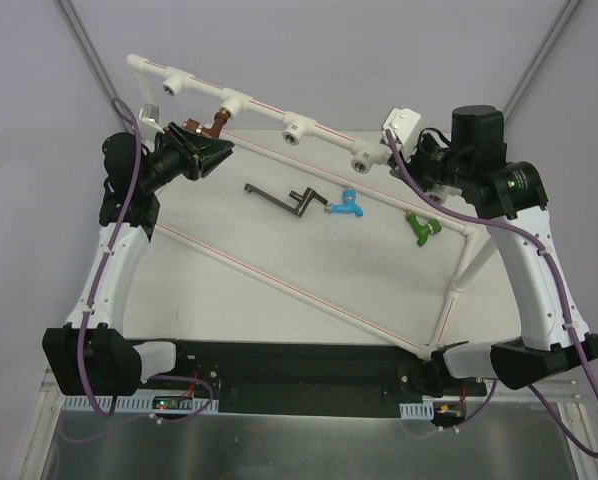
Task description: Install the water faucets
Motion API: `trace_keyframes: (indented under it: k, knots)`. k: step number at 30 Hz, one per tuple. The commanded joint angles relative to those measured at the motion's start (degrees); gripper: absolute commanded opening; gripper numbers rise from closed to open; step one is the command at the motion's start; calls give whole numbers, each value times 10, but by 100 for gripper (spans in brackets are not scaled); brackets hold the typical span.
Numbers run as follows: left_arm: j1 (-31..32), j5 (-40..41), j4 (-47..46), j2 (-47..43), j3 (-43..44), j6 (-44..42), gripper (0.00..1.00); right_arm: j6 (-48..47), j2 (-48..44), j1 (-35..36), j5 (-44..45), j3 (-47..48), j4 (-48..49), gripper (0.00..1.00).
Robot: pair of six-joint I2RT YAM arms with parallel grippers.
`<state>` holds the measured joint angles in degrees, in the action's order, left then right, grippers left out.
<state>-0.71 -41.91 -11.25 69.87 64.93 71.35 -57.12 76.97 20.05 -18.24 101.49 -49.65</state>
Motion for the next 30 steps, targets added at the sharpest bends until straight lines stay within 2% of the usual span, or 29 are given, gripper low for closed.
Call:
trace_keyframes:
  k: [1, 11, 30]
  knots:
    - [3, -8, -32, -5, 34, -9, 0, 51, 3, 7, 22, -21, -38, 2]
    - [3, -40, -1, -6, 34, -30, 0, 48, -1, 11, 22, -22, -38, 2]
    - [1, -32, 18, 23, 51, -55, 0, 48, -5, 12, 26, -28, -32, 2]
